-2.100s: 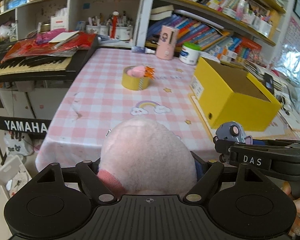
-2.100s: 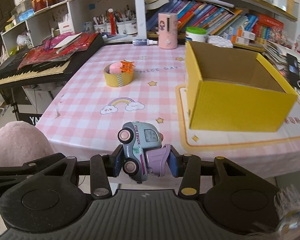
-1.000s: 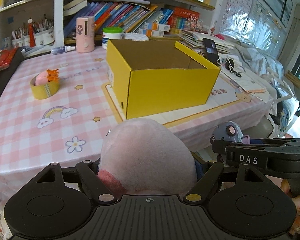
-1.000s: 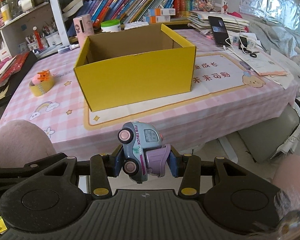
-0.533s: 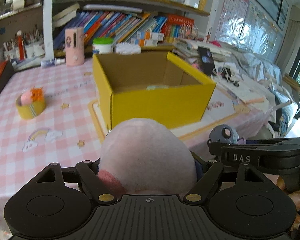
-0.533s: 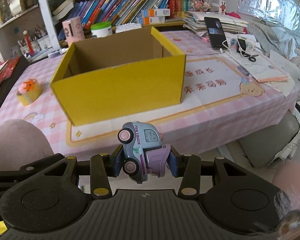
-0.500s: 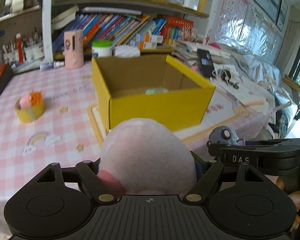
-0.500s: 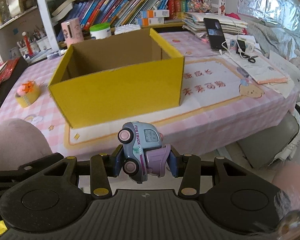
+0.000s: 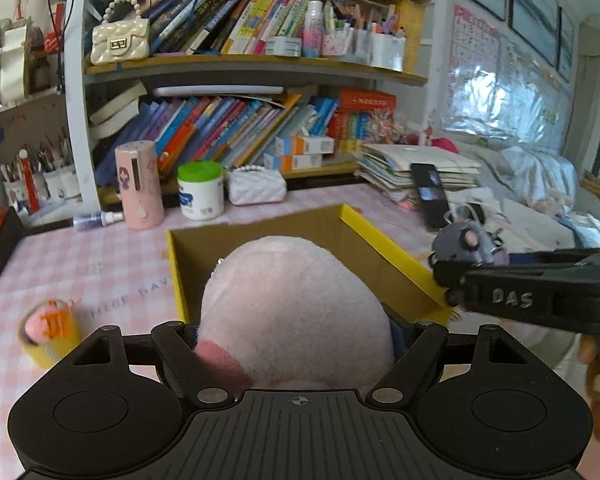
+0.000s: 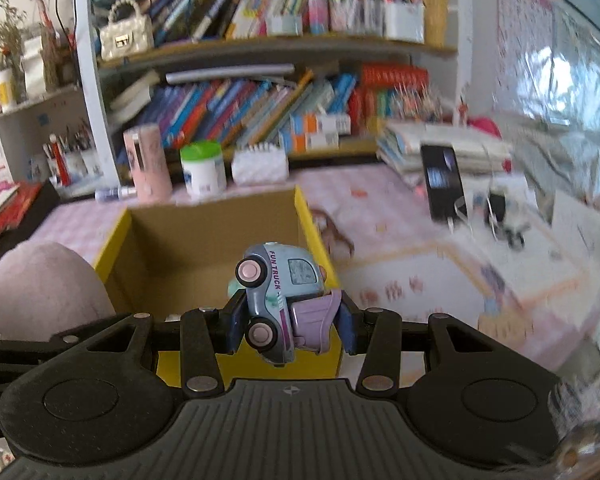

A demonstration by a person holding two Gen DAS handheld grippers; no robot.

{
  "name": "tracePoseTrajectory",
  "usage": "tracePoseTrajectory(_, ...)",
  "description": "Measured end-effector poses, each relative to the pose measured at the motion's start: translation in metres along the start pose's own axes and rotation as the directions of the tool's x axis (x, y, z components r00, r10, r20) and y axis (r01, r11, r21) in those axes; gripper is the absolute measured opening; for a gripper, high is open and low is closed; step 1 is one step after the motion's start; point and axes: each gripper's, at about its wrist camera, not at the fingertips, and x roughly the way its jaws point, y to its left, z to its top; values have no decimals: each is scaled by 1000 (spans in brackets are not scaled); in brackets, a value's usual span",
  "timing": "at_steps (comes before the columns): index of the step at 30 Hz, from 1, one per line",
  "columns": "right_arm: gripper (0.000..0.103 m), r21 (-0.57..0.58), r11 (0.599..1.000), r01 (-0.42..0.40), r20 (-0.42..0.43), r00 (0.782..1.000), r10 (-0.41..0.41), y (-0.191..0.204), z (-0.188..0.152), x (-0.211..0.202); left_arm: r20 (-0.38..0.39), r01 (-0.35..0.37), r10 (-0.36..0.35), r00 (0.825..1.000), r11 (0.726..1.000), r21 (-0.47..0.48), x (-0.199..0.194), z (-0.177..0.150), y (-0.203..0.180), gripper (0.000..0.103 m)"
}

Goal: Organize objects
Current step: 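Carry the plush pig and toy truck with both tools over the yellow box, then open both tools to drop the pig and truck into the yellow box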

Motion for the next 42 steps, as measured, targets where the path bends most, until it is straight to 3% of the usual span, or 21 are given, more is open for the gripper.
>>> tracePoseTrajectory(7, 42, -42, 998, -44, 11, 999, 44, -11, 32, 38, -43, -61, 60, 997, 998, -9, 44, 15, 3, 80)
tracePoseTrajectory(19, 42, -158, 972, -172, -109, 982, 156, 8, 39, 106, -189, -110, 112, 975, 994, 25, 110, 8, 9, 81)
tracePoseTrajectory(26, 42, -168, 962, -215, -185, 965, 183, 14, 38, 142, -216, -102, 110, 970, 994, 46, 124, 5, 11, 85)
tracePoseTrajectory(32, 42, -195, 946, -257, -278, 940, 198, 22, 38, 169, -250, -97, 128, 960, 986, 134, 128, 5, 0, 88)
tracePoseTrajectory(36, 42, -170, 938, -302, -374, 901, 222, 25, 37, 184, -250, -82, 112, 962, 989, 125, 126, 3, 0, 90)
tracePoseTrajectory(42, 42, -179, 932, -316, -423, 880, 217, 28, 35, 191, -254, -87, 111, 961, 991, 106, 124, 1, 2, 91)
